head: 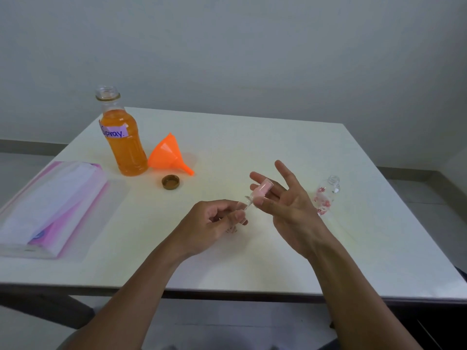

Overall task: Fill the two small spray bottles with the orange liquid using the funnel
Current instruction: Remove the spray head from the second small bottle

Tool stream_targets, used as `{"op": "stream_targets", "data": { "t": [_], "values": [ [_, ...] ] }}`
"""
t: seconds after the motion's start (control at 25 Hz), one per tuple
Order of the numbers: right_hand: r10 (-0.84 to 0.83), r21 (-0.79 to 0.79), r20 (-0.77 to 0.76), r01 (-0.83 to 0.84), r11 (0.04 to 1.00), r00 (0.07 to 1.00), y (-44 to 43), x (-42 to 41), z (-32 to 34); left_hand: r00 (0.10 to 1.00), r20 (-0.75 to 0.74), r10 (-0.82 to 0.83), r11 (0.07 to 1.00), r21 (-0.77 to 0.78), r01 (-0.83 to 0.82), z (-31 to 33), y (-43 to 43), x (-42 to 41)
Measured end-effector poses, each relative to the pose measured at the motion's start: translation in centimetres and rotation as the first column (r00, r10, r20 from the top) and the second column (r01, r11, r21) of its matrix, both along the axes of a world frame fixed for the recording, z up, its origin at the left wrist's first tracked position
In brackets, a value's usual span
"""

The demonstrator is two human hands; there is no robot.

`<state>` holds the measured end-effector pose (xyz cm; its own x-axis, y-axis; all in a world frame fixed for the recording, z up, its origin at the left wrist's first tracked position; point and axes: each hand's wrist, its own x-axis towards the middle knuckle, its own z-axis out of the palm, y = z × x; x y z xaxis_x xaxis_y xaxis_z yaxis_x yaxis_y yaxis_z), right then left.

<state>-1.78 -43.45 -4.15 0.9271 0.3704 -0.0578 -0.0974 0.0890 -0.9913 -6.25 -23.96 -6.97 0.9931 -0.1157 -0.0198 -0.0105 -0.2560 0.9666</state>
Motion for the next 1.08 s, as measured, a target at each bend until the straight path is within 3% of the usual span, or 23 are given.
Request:
{"op": "stream_targets", "data": {
  "t": [0.12,0.32,0.44,0.6,0.68,0.76,0.84,0.96,1.08],
  "values": [
    [-0.111,-0.178,0.043,0.117,0.977,0.993,0.7,-0.4,-0.1,1.0,-0.012,0.0,0.999,0.042,0.001,-0.1,0.3,-0.2],
    [-0.111,-0.008,0.062,0.112,0.994,0.992,0.5,-0.2,0.4,0.999,-0.035,-0.023,1.0,-0.015,0.023,0.4,0.2,-0.1],
    [-0.079,0.018,0.113,0.078,0.997,0.99,0.3,-0.2,1.0,0.975,-0.135,-0.175,0.978,-0.137,0.157,0.9,0.6,0.0],
    [-0.027,0.095,0.175,0.011,0.995,0.984,0.9,-0.7,2.4,0.882,-0.203,-0.425,0.784,-0.57,0.247,1.2,1.4,0.1],
    [-0.071,0.251,0.156,0.03,0.967,0.985,0.8,-0.4,3.4,0.819,-0.16,-0.551,0.674,-0.665,0.323,1.1,1.9,0.1],
    [-0.137,0.383,0.137,0.075,0.921,0.981,0.0,0.1,4.2,0.797,-0.138,-0.588,0.644,-0.677,0.357,0.9,2.2,0.1],
    [-0.218,0.357,0.158,0.15,0.922,0.963,-0.7,0.5,4.6,0.853,-0.146,-0.501,0.713,-0.628,0.311,0.6,2.3,0.3],
    [-0.351,0.252,0.212,0.296,0.921,0.912,-1.6,0.7,4.6,0.959,-0.16,-0.232,0.879,-0.456,0.137,0.2,2.0,1.2],
    [-0.441,0.197,0.261,0.4,0.895,0.859,-3.1,0.9,5.6,0.995,-0.096,0.028,0.965,-0.256,-0.051,-0.1,1.4,1.9]
  ]
}}
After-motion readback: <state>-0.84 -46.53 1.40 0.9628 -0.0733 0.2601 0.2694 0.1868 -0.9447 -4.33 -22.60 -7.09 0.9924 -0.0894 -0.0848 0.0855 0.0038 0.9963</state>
